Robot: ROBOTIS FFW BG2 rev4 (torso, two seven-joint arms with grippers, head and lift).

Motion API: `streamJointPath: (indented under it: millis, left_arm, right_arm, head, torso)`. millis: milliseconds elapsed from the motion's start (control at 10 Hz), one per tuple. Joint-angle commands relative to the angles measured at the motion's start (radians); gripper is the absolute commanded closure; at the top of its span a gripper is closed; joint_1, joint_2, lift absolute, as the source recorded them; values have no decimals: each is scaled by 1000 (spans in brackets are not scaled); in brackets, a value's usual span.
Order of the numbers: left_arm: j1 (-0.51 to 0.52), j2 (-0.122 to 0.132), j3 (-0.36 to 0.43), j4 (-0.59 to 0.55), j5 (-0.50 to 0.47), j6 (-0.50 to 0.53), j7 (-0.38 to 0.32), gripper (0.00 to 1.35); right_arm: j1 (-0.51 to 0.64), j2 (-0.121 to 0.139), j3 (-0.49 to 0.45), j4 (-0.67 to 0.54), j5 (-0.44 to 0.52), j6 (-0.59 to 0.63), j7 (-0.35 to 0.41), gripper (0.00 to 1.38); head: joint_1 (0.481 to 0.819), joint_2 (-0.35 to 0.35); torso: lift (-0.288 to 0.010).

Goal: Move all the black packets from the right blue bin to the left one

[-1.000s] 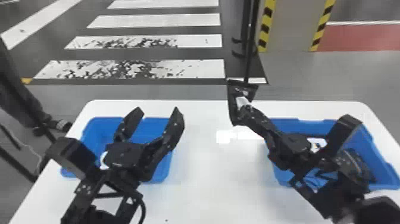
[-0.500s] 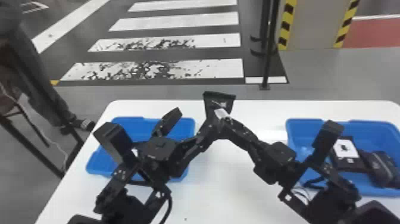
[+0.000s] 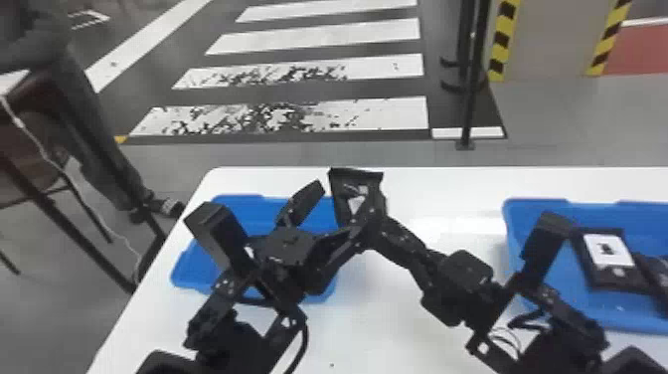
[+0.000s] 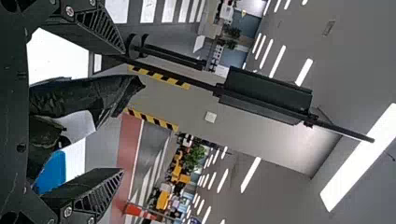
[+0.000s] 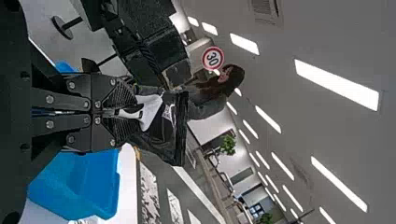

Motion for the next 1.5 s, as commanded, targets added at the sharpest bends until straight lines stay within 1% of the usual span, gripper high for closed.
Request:
streamJointPath:
  millis: [0, 100, 200, 300, 400, 500, 600, 700, 800, 900, 1000, 1100, 1200, 1300, 1400]
  left_arm:
    - [1, -2, 5, 5, -2, 1, 2, 137]
    - [4, -3, 9, 5, -4, 1, 2, 134]
    - [6, -5, 13, 5, -12, -9, 5, 168]
    - [16, -7, 7, 5, -24, -53, 25, 555]
    - [31, -7, -11, 5, -12, -85, 77, 1006]
    - [43, -5, -17, -2, 0, -43, 104, 1231]
    - [51, -5, -17, -4, 12, -29, 106, 1207]
    - [46, -5, -17, -17, 24, 18, 106, 1207]
    - [46, -2, -23, -27, 12, 38, 106, 1207]
    - [48, -2, -27, -29, 6, 23, 109, 1207]
    - [53, 0, -33, -29, -4, -24, 121, 1207]
    - [63, 1, -39, -29, -6, -70, 138, 1207]
    - [73, 1, -39, -29, -4, -105, 152, 1207]
    - [78, 1, -37, -29, -4, -134, 167, 1207]
    - [65, 1, -25, -29, -8, -142, 178, 1207]
  right_arm:
    - [-9, -2, 22, 0, -2, 3, 0, 1125]
    - [-11, -2, 22, 0, -4, 7, 0, 1125]
    - [-11, -2, 22, 0, -6, 17, 0, 1125]
    - [-11, -2, 22, 2, -12, 20, 0, 1125]
    - [-11, -2, 22, 5, -14, 22, 0, 1125]
    - [-11, -2, 22, 7, -20, 22, 0, 1125]
    - [-16, -2, 22, 12, -22, 22, 0, 1125]
    - [-28, -2, 22, 19, -26, 22, -1, 1125]
    - [-38, -1, 22, 22, -24, 22, -1, 1125]
    - [-45, 1, 22, 22, -28, 20, -3, 1125]
    - [-48, 4, 22, 24, -32, 22, -6, 1124]
    - [-45, 4, 22, 34, -38, 22, -9, 1046]
    - [-43, 4, 24, 34, -54, 37, -8, 710]
    - [-38, 2, 22, 34, -64, 54, 3, 208]
    - [-38, 2, 20, 36, -60, 66, 17, -2]
  head:
    - [695, 231]
    - [695, 238]
    - [695, 245]
    - [695, 250]
    - [695, 259]
    - [695, 267]
    - [695, 268]
    - [695, 265]
    - [695, 259]
    - [695, 250]
    - [695, 247]
    - [695, 249]
    - [695, 251]
    - [695, 258]
    - [695, 271]
  torso:
    - [-140]
    - [-140]
    - [-140]
    - [-140]
    - [-140]
    - [-140]
    - [-140]
    - [-140]
    - [-140]
    - [-140]
    - [-140]
    - [-140]
    - [-140]
    - [-140]
    - [-140]
